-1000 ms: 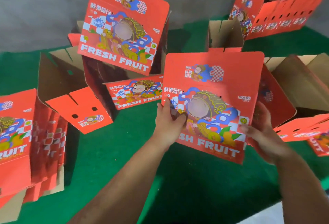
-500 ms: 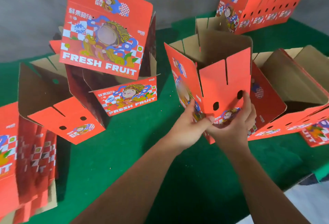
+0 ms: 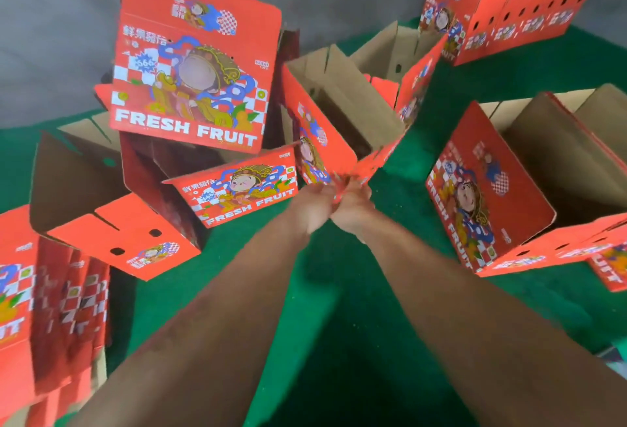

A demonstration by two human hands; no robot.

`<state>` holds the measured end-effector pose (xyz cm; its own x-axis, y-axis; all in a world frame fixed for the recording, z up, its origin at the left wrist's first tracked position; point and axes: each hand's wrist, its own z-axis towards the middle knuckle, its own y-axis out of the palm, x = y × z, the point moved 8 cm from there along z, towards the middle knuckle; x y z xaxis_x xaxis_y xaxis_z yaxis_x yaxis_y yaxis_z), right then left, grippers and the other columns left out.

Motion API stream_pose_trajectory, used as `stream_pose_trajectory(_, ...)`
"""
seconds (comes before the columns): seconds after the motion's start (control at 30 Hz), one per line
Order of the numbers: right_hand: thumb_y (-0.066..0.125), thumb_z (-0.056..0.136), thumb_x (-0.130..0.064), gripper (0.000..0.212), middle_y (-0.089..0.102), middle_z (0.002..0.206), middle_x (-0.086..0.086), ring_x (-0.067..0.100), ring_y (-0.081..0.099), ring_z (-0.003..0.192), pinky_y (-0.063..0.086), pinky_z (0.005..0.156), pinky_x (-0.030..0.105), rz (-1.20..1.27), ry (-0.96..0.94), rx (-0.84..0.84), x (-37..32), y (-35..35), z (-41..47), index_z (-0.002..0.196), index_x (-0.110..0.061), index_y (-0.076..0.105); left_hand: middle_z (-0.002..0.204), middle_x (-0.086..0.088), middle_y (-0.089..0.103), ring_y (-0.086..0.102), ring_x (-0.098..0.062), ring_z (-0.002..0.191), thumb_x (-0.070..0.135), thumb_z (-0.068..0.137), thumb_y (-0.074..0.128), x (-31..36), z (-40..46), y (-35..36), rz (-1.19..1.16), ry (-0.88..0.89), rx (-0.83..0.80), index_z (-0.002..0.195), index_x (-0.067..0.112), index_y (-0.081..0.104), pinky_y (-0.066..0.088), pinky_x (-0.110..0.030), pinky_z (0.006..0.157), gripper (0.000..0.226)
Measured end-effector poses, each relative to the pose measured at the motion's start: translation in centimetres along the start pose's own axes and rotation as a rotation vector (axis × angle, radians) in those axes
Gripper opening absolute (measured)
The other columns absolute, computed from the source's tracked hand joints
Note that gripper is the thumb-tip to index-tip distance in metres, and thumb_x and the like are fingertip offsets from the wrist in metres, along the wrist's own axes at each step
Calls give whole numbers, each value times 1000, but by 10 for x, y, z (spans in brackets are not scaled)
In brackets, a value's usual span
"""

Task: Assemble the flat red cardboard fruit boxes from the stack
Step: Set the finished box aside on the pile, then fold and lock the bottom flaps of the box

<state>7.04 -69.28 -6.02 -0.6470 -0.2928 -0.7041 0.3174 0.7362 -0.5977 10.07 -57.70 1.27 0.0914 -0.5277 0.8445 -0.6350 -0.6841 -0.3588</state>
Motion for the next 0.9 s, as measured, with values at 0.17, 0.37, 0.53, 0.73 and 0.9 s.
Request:
stream_pose_trajectory(0.17, 58, 105, -30, 47, 58, 135, 5, 15, 64, 110, 58, 82, 24, 184, -181, 106, -22, 5, -21, 148, -16, 48, 138, -19, 64, 61, -31, 126, 30, 109, 44, -20, -12, -1, -171, -37, 70, 137, 8, 61, 46, -42, 107, 39)
stream_pose_trajectory(0.37, 51, 96, -48, 22, 70, 96, -3, 23, 68, 102, 53, 98, 36, 365, -295, 79, -50, 38, -73, 91, -37, 69, 95, 10, 76, 71, -3, 86, 23, 106, 50, -42, -54, -32, -419, 26, 265, 102, 26, 71, 52, -16, 70, 22)
stream_pose_trajectory(0.53, 52, 88, -66, 30, 72, 86, -18, 4, 70, 91, 51, 95, 39, 508, -261, -122, -79, 114, -125, 96, -42, 68, 93, 7, 78, 71, -5, 84, 20, 105, 54, -99, -114, -86, -627, 35, 477, 94, 24, 73, 57, -23, 81, 22)
stream_pose_trajectory(0.73, 53, 93, -52, 22, 72, 91, -7, 8, 71, 91, 54, 86, 32, 630, -145, -391, -124, 224, -210, 85, -39, 69, 111, 2, 78, 73, -12, 106, 12, 104, 51, -172, -178, -178, -667, 45, 611, 116, 19, 74, 56, -25, 91, 27)
stream_pose_trajectory(0.9, 52, 104, -33, 25, 67, 78, -4, 7, 66, 65, 51, 58, 18, 585, -41, -643, -159, 321, -281, 82, -29, 63, 102, 14, 78, 71, 3, 93, 6, 102, 51, -236, -239, -265, -635, 79, 700, 117, 22, 71, 52, -10, 76, 30)
